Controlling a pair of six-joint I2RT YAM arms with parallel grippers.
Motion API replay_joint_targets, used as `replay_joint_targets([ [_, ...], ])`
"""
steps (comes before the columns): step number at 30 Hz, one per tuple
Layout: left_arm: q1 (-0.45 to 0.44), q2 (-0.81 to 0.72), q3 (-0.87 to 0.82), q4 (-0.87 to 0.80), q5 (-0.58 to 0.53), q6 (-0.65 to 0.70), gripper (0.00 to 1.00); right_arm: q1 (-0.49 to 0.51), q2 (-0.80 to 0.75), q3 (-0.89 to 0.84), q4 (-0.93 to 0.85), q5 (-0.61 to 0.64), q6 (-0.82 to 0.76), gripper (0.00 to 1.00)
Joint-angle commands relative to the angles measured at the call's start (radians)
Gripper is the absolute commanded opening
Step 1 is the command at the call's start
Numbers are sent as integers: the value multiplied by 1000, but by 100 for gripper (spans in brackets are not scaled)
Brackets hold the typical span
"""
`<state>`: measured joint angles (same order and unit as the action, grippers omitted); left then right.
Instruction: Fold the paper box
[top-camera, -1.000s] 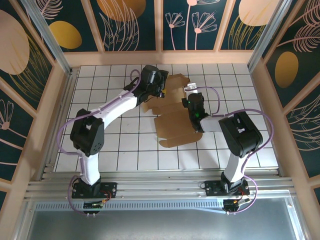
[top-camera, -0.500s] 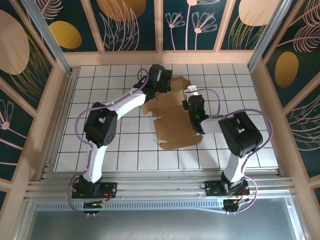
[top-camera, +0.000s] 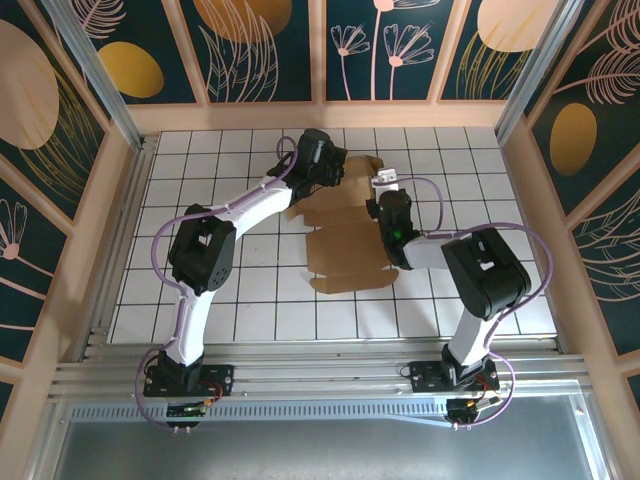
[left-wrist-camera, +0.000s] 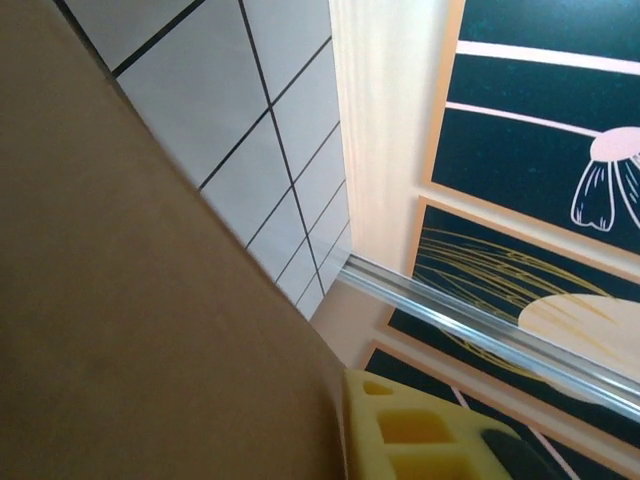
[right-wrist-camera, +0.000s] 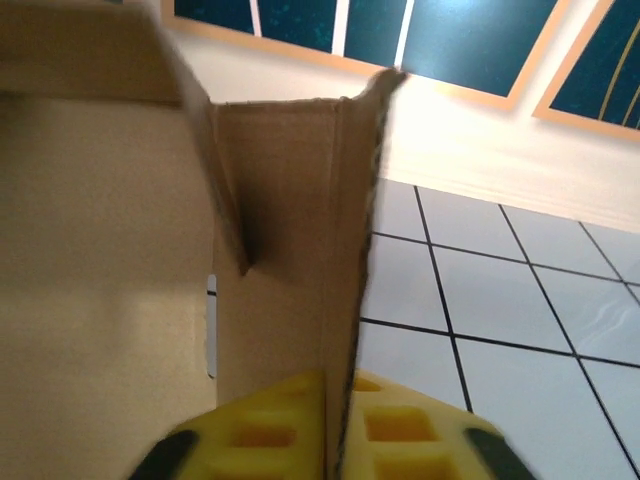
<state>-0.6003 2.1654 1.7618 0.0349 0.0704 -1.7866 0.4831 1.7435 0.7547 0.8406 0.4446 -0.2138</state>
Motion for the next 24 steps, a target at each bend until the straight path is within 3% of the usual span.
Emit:
replay_joint_targets([
  [1, 20, 25, 36, 31, 38, 124, 11, 5, -100, -15, -48, -1, 48, 45],
  [3, 24, 35, 64, 17, 67, 227, 9, 2, -182, 1, -182, -72, 101, 66],
  [5, 25, 47, 115, -17, 91, 359, 6, -27, -276, 27, -347, -239, 178, 70],
  [9, 25, 39, 129, -21, 148, 557, 1, -189, -415, 89, -532, -798, 373, 74],
  [11, 25, 25, 105, 11, 190, 615, 0, -244, -407, 170, -623, -952, 420, 76],
  [16, 25, -15, 2, 79, 269, 684, 1, -335, -233, 440, -850, -1161, 432, 76],
  [24, 30, -44, -100, 146, 285, 648, 4, -362, 158, 799, -1034, -1328, 331, 76],
])
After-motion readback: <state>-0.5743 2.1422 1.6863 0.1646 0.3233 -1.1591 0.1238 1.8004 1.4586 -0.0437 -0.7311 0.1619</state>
